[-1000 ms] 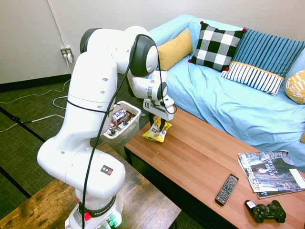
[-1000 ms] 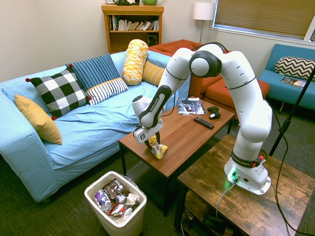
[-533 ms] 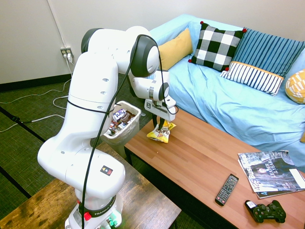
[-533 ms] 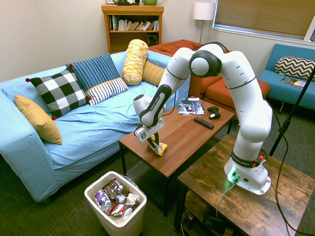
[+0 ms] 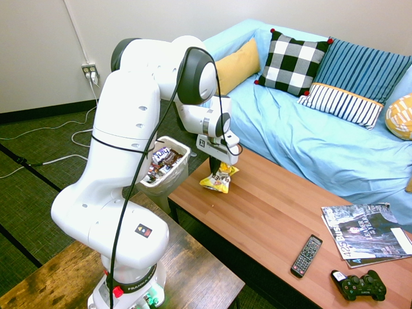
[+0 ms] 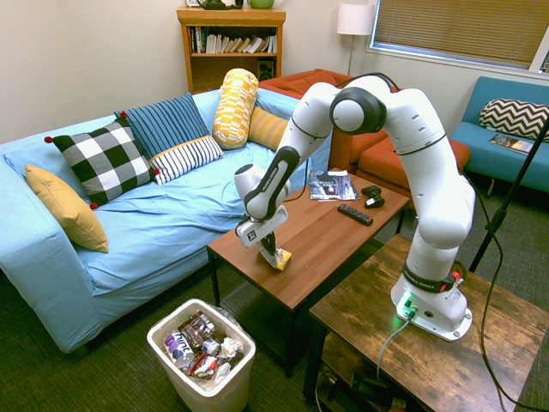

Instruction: Throw the chip bag in the trash bin

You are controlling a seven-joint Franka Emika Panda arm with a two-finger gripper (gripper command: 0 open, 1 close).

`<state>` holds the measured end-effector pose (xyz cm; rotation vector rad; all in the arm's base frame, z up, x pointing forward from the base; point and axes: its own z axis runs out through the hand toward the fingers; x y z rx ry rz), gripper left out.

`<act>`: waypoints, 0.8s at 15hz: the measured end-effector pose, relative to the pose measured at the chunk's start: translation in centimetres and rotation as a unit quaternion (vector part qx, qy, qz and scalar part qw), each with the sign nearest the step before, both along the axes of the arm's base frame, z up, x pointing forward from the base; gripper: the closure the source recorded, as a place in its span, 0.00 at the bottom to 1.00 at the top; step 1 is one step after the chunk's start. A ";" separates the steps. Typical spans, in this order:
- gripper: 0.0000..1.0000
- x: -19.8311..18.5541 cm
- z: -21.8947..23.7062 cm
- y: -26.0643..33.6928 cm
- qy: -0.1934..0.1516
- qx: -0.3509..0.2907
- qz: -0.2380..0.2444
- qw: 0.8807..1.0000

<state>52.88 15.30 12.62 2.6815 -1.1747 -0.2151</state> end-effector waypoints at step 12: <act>1.00 -8.4 13.7 18.2 -0.076 -0.013 0.131 0.988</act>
